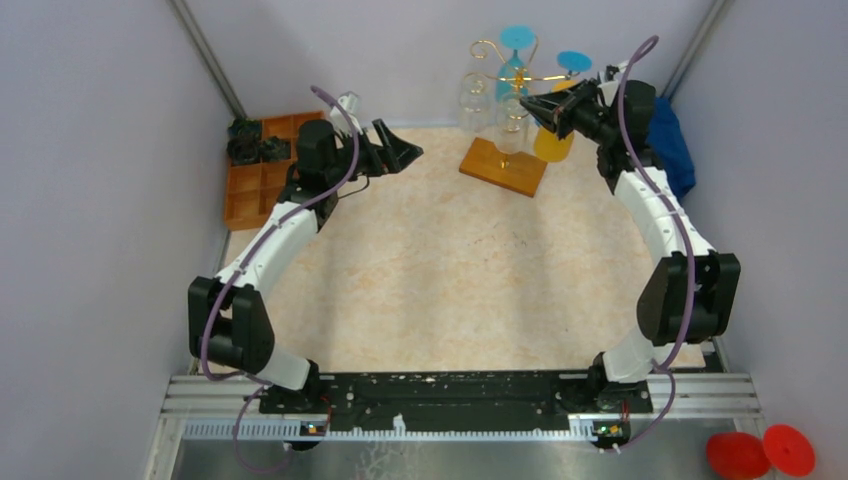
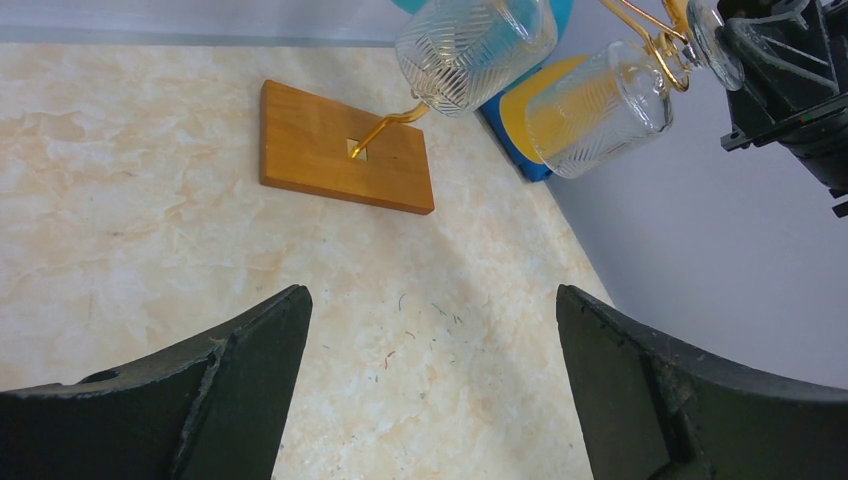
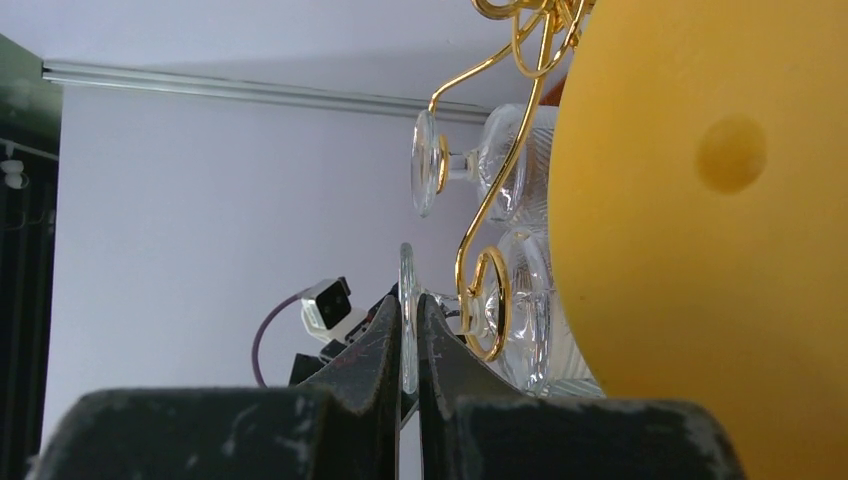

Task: Take the wine glass off the wine glass rack

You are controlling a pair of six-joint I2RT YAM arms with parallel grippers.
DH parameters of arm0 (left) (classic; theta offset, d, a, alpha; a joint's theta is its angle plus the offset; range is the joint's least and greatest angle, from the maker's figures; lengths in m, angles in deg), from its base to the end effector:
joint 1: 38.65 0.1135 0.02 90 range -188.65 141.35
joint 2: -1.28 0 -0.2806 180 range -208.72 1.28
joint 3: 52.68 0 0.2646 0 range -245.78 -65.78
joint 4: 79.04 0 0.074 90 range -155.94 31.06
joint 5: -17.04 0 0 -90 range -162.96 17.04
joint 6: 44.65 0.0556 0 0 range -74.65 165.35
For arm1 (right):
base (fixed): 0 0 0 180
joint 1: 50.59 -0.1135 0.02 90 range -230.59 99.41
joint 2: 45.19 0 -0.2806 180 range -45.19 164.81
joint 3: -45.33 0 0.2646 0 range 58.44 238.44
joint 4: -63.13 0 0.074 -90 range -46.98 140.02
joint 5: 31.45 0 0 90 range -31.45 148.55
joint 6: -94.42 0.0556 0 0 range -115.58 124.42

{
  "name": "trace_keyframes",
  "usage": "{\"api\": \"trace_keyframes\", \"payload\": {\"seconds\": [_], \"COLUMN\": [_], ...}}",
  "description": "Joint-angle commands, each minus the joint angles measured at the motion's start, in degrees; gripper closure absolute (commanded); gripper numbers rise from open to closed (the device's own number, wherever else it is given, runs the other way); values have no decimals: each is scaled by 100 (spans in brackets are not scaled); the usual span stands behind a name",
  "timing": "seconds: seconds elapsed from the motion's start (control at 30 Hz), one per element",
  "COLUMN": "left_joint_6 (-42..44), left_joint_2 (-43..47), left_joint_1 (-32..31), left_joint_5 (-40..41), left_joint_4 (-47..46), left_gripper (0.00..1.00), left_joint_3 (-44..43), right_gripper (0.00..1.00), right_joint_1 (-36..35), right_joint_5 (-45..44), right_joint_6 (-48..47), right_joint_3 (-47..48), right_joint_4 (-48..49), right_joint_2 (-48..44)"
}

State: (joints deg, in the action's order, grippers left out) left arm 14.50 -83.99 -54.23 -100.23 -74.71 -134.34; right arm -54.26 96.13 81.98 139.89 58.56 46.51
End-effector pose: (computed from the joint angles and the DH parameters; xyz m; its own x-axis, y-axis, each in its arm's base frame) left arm 0.3623 -0.1275 0.3594 -0.4608 -0.3447 -0.8178 0.5120 0.6494 -0.5622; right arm 0.4076 0.0601 0.4037 -0.6500 0.7338 -0.1975 -0.1129 0.1638 0.9800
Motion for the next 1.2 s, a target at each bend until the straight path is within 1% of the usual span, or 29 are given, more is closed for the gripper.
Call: {"api": "trace_keyframes", "payload": {"seconds": [0.0,0.2,0.43,0.73,0.87,0.97,1.07,1.17], "left_joint_6": [64,62,110,114,114,116,114,114], "left_joint_2": [-74,-102,-82,-86,-74,-60,-52,-35], "left_joint_1": [48,54,54,54,54,54,54,54], "left_joint_5": [-65,-80,-33,-42,-55,-43,-65,-55], "left_joint_4": [84,87,139,157,166,174,175,174], "left_gripper": [2,2,2,2,2,2,2,2], "left_joint_3": [-215,-252,-263,-250,-244,-222,-221,-210], "right_gripper": [100,100,100,100,100,100,100,100], "right_joint_1": [-108,-115,-113,-82,-35,1,10,38], "right_joint_5": [167,147,144,-192,-465,-615,-808,-993], "right_joint_6": [114,37,133,47,-136,-131,-306,-351], "right_joint_3": [561,851,814,857,838,736,779,689], "right_joint_4": [480,284,452,515,286,349,93,114], "right_joint_2": [-11,215,430,429,320,218,146,47]}}
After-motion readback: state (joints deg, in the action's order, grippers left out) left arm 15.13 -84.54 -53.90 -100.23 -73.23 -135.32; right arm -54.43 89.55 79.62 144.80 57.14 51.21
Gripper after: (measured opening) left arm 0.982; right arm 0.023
